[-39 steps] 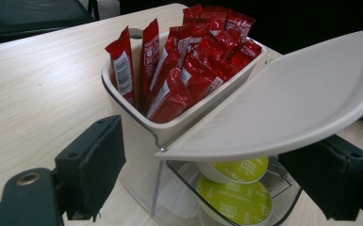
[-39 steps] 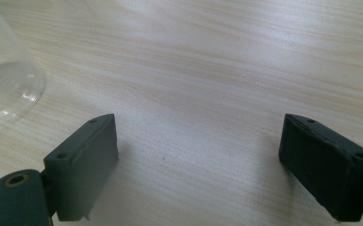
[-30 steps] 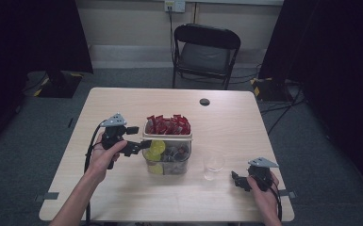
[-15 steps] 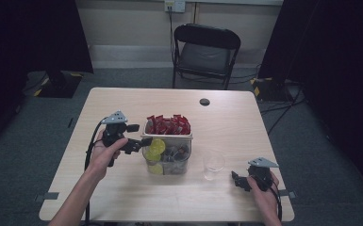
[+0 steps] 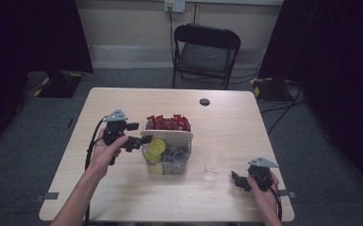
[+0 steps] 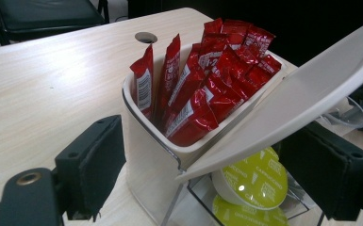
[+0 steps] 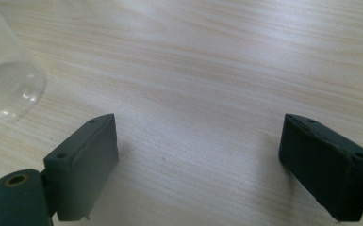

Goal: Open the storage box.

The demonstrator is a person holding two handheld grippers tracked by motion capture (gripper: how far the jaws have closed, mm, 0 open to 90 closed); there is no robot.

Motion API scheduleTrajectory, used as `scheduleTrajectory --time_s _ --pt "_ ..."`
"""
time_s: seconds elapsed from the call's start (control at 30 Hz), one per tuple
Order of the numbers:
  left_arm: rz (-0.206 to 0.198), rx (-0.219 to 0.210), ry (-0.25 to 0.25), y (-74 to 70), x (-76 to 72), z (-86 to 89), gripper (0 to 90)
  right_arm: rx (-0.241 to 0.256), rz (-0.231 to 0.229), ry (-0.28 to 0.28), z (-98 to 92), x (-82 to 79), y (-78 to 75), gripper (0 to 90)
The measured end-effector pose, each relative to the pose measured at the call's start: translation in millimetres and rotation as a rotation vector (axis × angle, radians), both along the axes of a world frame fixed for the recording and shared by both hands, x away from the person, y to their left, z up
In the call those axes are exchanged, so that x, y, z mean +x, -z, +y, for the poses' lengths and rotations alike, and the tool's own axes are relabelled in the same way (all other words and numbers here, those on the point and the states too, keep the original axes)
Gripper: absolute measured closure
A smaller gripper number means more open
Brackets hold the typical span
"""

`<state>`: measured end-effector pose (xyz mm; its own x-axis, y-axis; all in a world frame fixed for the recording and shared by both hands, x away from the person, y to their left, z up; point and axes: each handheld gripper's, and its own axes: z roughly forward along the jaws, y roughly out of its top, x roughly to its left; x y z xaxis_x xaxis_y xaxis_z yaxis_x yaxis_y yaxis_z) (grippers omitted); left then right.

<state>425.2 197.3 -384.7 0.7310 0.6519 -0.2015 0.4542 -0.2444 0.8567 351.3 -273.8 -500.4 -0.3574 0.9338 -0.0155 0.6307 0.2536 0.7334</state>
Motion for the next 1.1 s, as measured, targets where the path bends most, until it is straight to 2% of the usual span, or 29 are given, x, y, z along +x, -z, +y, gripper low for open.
scheduleTrajectory --time_s 0.03,0.2,0.37,0.63,0.73,0.97,1.03,1.1 --pt "0.004 -0.011 0.002 0.9 0.7 -1.3 15.0 0.0 0.0 0.0 0.0 0.0 0.0 11.8" --pt "0.006 -0.008 0.002 2.9 3.4 -4.3 15.0 0.0 0.0 0.0 0.0 0.0 0.0 11.8" --pt "-0.014 0.017 -0.017 1.5 4.2 -2.6 14.7 0.0 0.0 0.0 0.0 0.0 0.0 11.8" --pt "-0.023 0.018 -0.036 0.8 4.9 -1.1 14.5 0.0 -0.001 0.0 0.1 -0.1 0.0 12.0" --pt "-0.01 0.004 -0.052 1.5 6.3 -0.4 13.9 0.0 -0.001 0.0 0.1 -0.1 0.0 12.0" --pt "-0.016 -0.001 -0.075 2.6 9.0 0.9 12.3 0.0 0.0 -0.001 0.0 0.0 0.0 12.0" --pt "-0.03 0.016 -0.126 2.3 9.8 2.5 9.8 0.0 0.0 0.0 0.0 0.0 0.0 11.9" --pt "-0.019 -0.003 -0.126 2.9 10.9 3.2 8.8 0.0 0.0 0.0 0.0 0.0 0.0 11.9"
